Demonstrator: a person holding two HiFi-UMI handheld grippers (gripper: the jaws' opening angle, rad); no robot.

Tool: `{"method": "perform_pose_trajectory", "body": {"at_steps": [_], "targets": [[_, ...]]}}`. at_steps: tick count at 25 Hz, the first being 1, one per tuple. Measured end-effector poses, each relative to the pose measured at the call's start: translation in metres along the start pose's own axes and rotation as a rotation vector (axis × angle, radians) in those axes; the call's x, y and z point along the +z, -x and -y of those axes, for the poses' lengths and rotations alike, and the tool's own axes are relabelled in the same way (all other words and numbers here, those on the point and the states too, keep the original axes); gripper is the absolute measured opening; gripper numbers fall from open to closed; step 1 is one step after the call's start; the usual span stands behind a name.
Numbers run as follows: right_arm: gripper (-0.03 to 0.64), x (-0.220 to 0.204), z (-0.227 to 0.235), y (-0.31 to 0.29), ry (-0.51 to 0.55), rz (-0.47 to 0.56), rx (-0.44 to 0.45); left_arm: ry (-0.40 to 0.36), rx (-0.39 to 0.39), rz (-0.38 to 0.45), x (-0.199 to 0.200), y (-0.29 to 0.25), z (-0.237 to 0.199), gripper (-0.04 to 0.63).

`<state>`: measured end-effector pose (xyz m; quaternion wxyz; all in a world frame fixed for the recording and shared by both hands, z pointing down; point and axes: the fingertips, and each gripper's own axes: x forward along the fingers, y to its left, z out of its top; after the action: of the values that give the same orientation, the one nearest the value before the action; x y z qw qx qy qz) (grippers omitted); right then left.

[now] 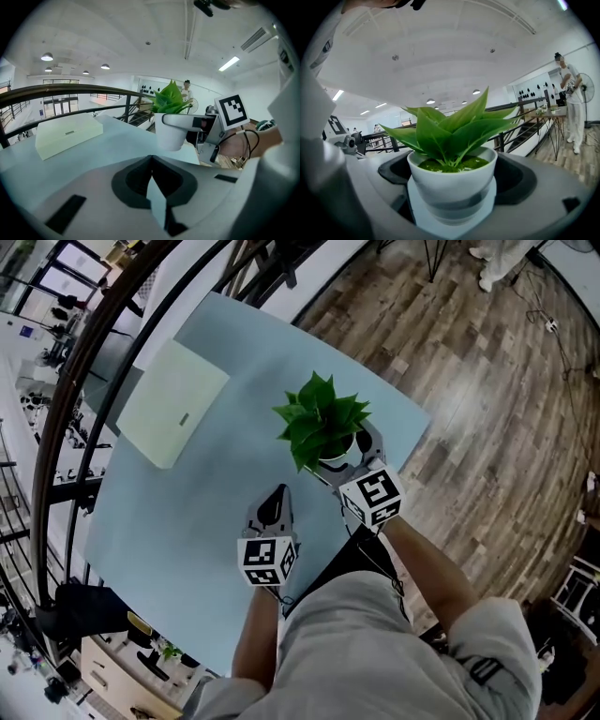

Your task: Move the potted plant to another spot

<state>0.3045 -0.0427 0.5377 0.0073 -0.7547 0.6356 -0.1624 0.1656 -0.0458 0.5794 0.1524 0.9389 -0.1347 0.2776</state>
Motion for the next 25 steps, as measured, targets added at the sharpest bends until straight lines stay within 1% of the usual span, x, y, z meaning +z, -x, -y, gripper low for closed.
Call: {"method": "perform_pose_trajectory", "body": {"at_steps": [8,14,20,25], "targets": [[0.529,-0.020,0.030,-0.033,-0.029,-0.047,0.020,0.013,0.027,-0.037,-0.003,-0.024,-0.001,0.012],[0.529,-0.035,0.043,-0.061,-0.037,-0.087,0.032,0.046,0.060,-0.064,-0.009,-0.039,-0.015,0.012],[0.529,-0.047,0.062,-0.083,-0.043,-0.120,0.027,0.062,0.076,-0.090,-0.009,-0.055,-0.024,0.012],[0.529,-0.054,0.071,-0.100,-0.014,-0.152,0.032,0.085,0.091,-0.104,-0.008,-0.061,-0.028,0.012]]}}
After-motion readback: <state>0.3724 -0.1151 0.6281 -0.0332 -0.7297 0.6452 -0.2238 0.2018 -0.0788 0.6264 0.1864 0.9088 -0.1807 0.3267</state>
